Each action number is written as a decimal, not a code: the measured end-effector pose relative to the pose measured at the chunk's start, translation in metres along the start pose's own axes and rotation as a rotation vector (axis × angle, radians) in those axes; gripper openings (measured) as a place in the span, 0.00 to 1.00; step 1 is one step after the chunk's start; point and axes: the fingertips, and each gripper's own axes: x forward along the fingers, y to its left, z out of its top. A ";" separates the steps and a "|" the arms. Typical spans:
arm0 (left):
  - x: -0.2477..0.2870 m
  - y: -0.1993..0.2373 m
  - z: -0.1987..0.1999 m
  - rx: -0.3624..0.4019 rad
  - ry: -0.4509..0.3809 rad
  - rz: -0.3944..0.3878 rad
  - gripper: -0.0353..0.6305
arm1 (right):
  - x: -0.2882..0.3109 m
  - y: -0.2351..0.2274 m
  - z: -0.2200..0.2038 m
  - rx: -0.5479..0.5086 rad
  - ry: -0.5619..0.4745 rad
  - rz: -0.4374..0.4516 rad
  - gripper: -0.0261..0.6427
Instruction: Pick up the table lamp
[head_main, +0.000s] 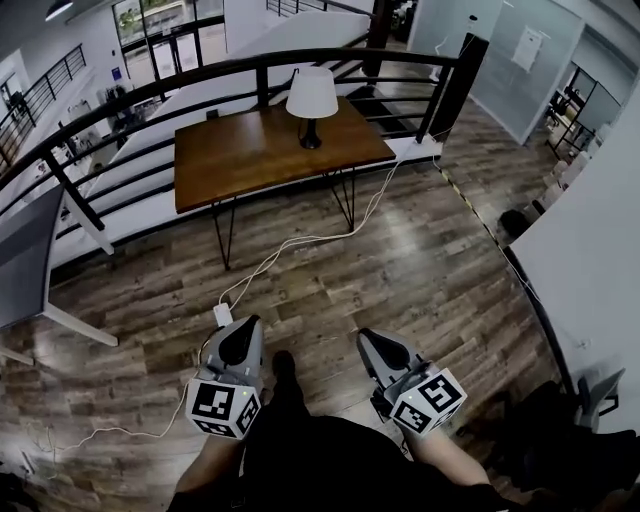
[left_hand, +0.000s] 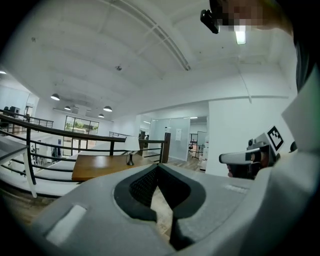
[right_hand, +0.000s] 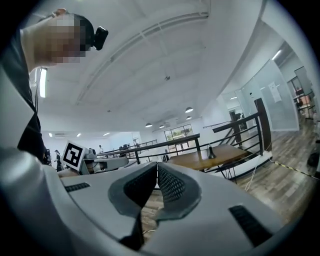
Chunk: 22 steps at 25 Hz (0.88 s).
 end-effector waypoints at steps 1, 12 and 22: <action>0.019 0.018 0.006 0.001 -0.007 -0.001 0.06 | 0.024 -0.009 0.010 -0.005 -0.013 -0.001 0.06; 0.174 0.169 0.081 0.035 -0.029 -0.067 0.06 | 0.227 -0.086 0.086 -0.022 -0.069 -0.017 0.06; 0.295 0.229 0.085 0.024 0.008 -0.050 0.06 | 0.327 -0.180 0.094 0.007 -0.045 -0.030 0.06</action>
